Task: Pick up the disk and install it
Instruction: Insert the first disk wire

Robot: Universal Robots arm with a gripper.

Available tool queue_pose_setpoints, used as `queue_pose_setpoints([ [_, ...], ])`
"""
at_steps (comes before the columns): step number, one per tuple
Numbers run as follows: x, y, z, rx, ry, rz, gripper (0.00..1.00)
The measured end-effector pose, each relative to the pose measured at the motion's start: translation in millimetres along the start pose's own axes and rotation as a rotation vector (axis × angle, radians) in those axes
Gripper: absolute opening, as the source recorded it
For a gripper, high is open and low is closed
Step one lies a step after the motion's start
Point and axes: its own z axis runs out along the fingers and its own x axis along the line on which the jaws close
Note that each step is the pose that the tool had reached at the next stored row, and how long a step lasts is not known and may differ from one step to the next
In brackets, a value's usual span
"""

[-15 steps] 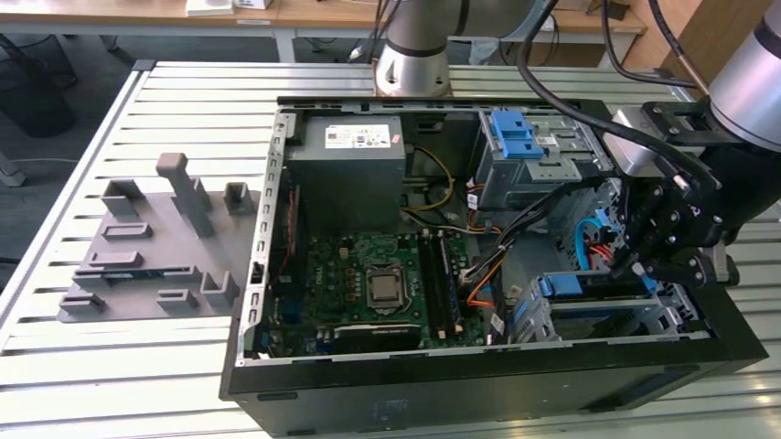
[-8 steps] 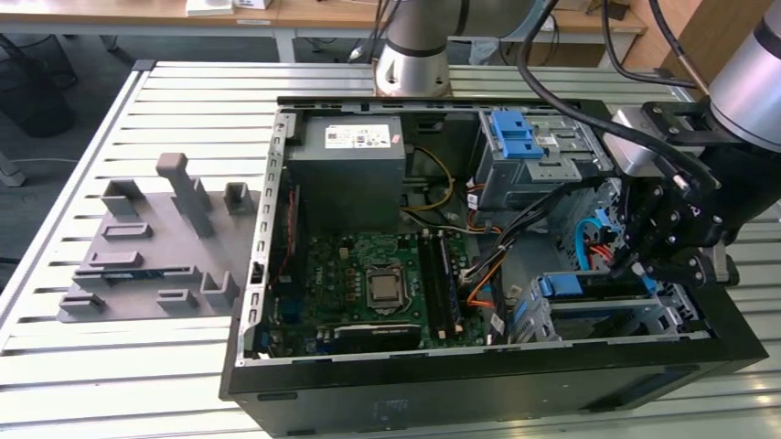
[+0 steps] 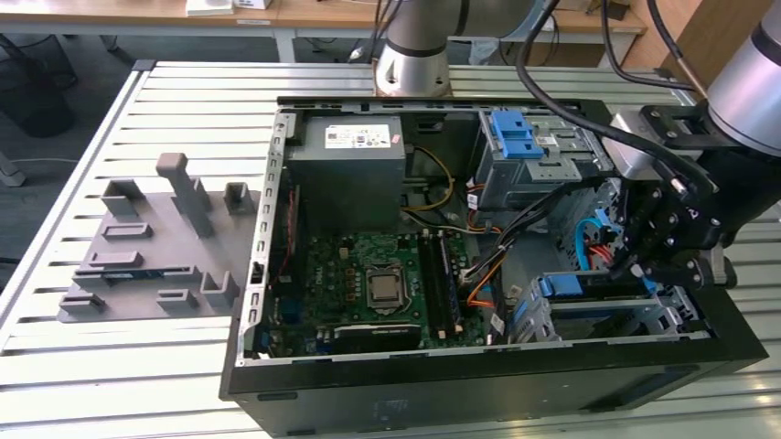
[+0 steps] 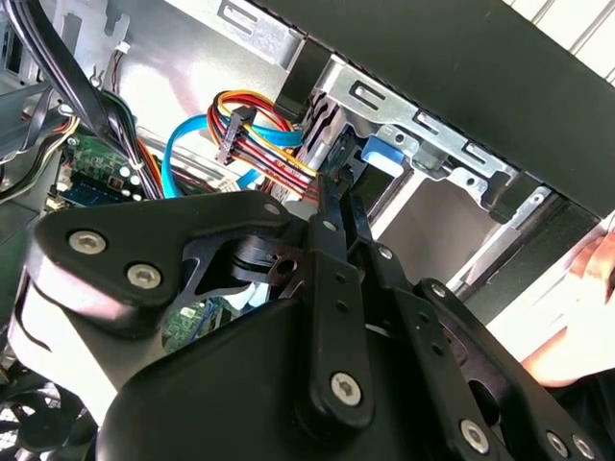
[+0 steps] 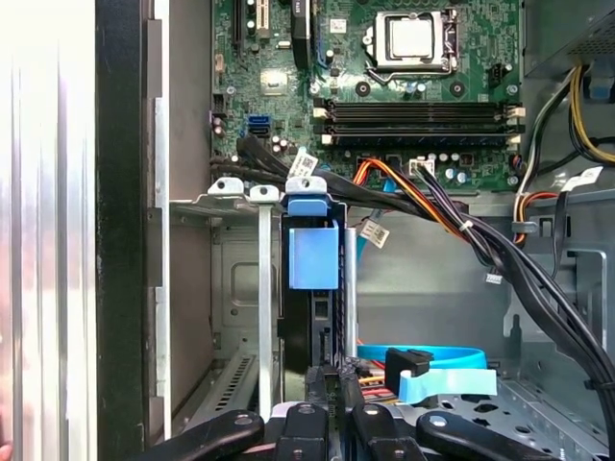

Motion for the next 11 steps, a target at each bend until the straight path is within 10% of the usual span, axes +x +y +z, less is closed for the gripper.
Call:
queue_pose_setpoints([
  [11,0.4,-0.2,1.9,-0.0002,0.0002,0.0,0.16],
])
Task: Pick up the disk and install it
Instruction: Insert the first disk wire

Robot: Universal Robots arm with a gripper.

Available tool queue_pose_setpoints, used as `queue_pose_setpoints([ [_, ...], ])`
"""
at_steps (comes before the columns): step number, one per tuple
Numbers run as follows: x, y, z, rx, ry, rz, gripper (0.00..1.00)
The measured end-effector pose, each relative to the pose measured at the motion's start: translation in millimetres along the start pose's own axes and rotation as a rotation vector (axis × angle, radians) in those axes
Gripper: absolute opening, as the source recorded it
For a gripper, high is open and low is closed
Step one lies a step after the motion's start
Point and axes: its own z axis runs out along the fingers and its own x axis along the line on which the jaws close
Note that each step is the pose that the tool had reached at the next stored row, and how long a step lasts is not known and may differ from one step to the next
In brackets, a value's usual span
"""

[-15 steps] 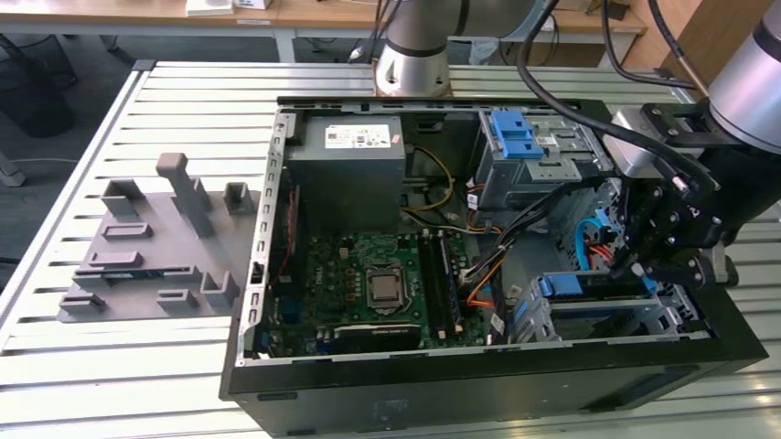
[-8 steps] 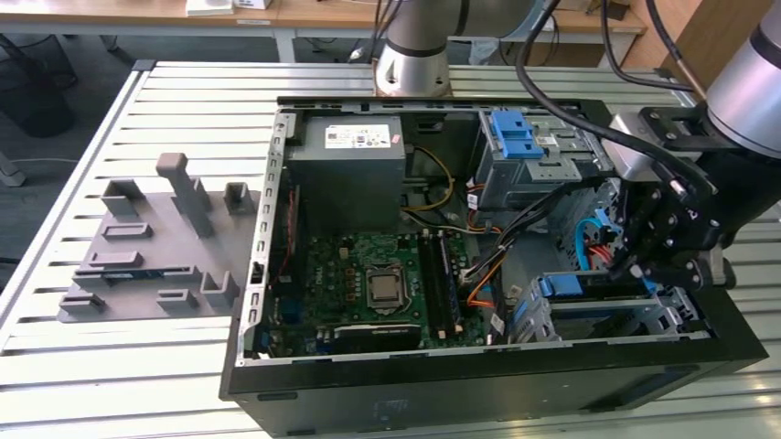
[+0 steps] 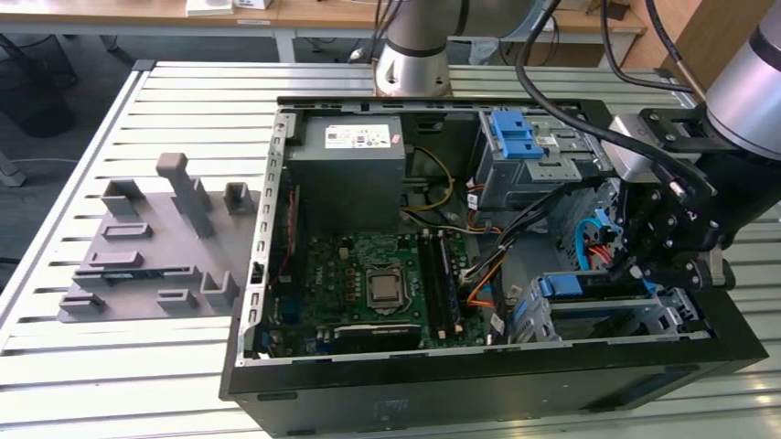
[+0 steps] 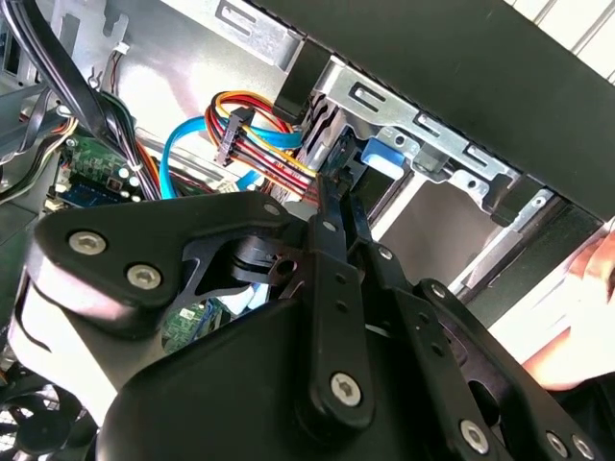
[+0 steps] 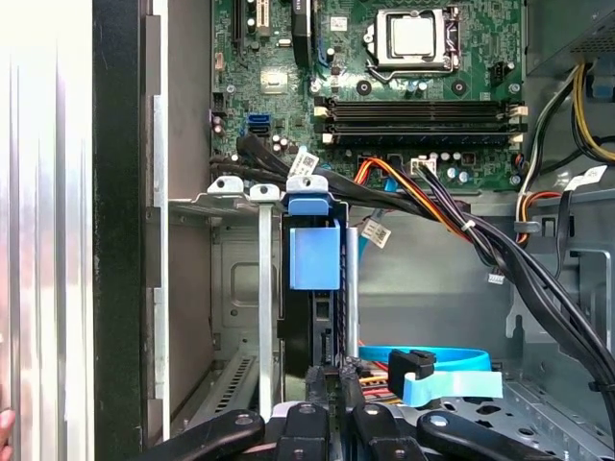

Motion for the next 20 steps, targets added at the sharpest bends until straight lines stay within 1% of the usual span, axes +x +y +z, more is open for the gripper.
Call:
queue_pose_setpoints([
  [4,0.1,0.0,-0.7,0.0,-0.0001,0.0,0.18],
  [5,0.1,0.0,-1.9,0.0,-0.0002,0.0,0.24],
  [10,0.1,0.1,-11.8,0.0001,0.0,0.0,0.24],
  [12,0.2,0.1,-13.6,-0.0001,-0.0001,0.0,0.24],
  [14,0.2,0.1,-13.5,-0.0002,-0.0004,0.0,0.22],
  [15,0.2,0.1,-13.6,-0.0002,-0.0003,0.0,0.16],
  [16,0.1,0.1,-13.7,-0.0002,-0.0001,0.0,0.16],
  [17,0.2,0.1,-13.8,-0.0002,0.0,0.0,0.11],
  [20,0.2,0.1,-13.8,-0.0002,0.0,0.0,0.11],
])
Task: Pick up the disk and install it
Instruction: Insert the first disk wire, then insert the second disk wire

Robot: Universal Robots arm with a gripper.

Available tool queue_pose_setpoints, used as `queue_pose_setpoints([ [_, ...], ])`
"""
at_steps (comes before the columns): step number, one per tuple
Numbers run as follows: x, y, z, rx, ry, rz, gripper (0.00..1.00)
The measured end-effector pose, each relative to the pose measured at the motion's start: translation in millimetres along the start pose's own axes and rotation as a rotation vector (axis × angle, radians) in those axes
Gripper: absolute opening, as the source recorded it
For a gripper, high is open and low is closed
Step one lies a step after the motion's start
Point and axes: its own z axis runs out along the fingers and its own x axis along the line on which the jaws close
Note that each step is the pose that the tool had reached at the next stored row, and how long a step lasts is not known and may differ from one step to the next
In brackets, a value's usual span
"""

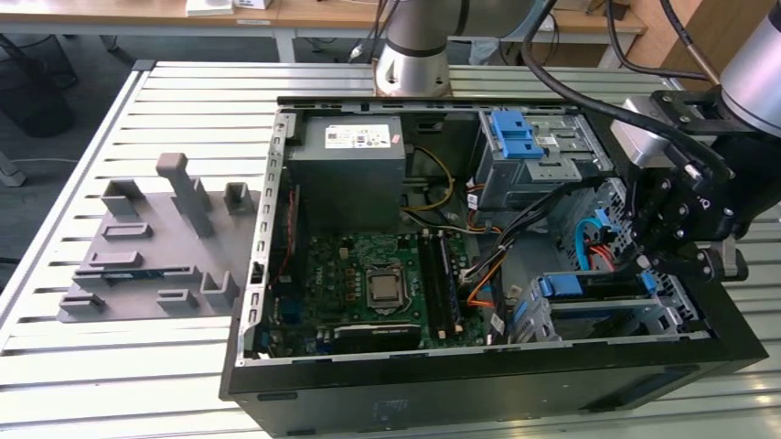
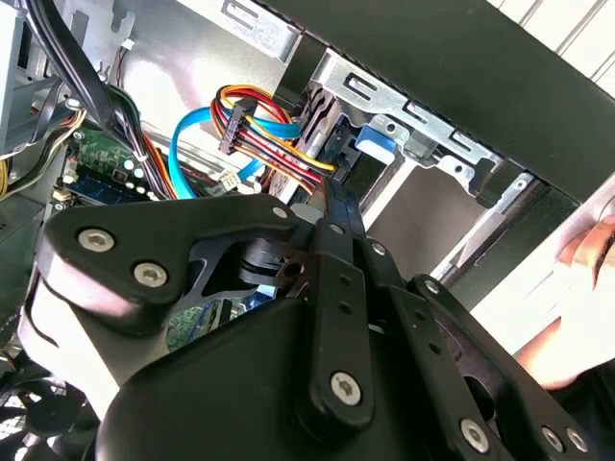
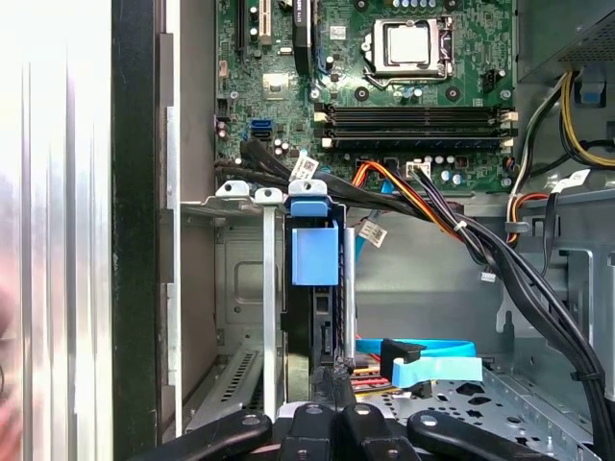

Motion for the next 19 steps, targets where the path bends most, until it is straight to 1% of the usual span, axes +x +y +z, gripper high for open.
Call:
queue_pose_setpoints([
  [19,0.0,0.0,-0.5,0.0,0.0,0.0,0.11],
])
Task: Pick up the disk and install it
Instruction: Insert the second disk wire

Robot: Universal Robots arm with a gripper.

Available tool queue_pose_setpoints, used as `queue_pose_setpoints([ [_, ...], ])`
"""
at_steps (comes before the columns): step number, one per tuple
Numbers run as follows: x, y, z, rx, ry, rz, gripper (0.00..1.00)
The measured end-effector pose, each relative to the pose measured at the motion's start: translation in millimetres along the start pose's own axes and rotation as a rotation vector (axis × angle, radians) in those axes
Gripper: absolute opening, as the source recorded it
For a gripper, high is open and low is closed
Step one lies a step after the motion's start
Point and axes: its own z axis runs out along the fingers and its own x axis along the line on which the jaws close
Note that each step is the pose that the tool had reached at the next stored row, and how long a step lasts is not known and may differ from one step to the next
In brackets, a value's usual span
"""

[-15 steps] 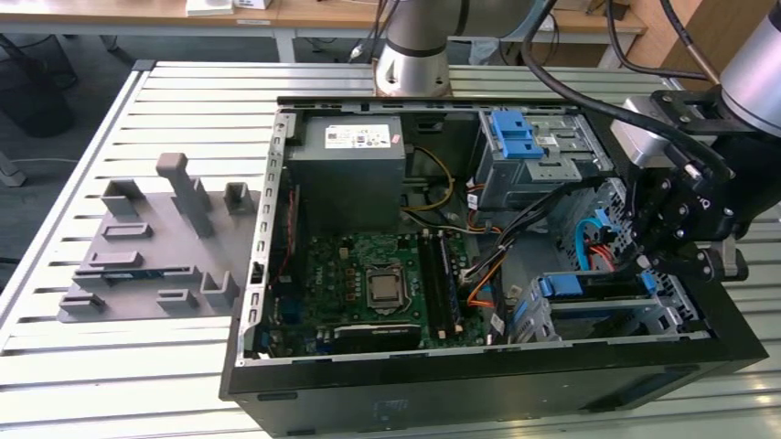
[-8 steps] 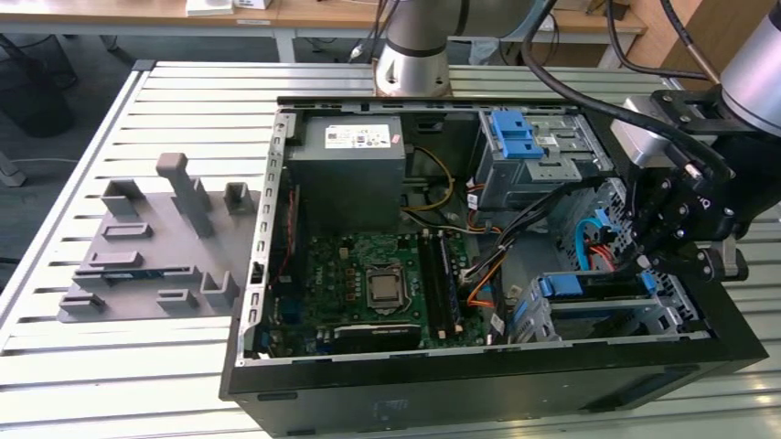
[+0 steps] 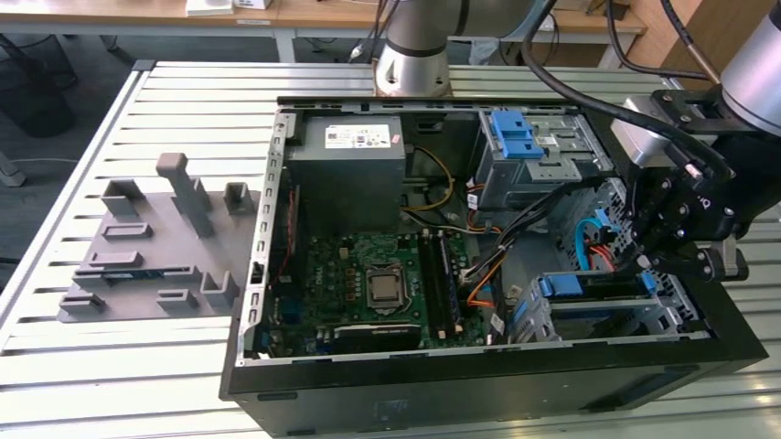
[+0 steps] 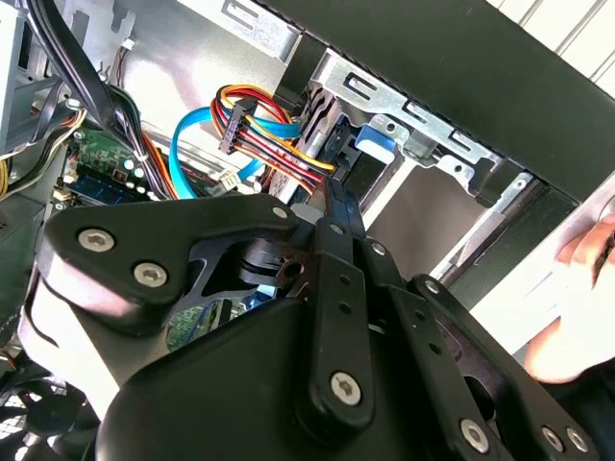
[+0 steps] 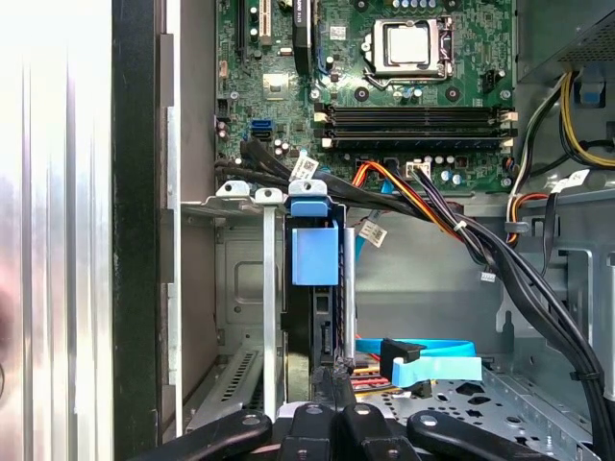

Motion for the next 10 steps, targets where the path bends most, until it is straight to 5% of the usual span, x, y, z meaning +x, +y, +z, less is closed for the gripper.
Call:
queue_pose_setpoints([
  [10,0.1,2.1,-0.8,0.0012,0.0005,0.0,0.11],
])
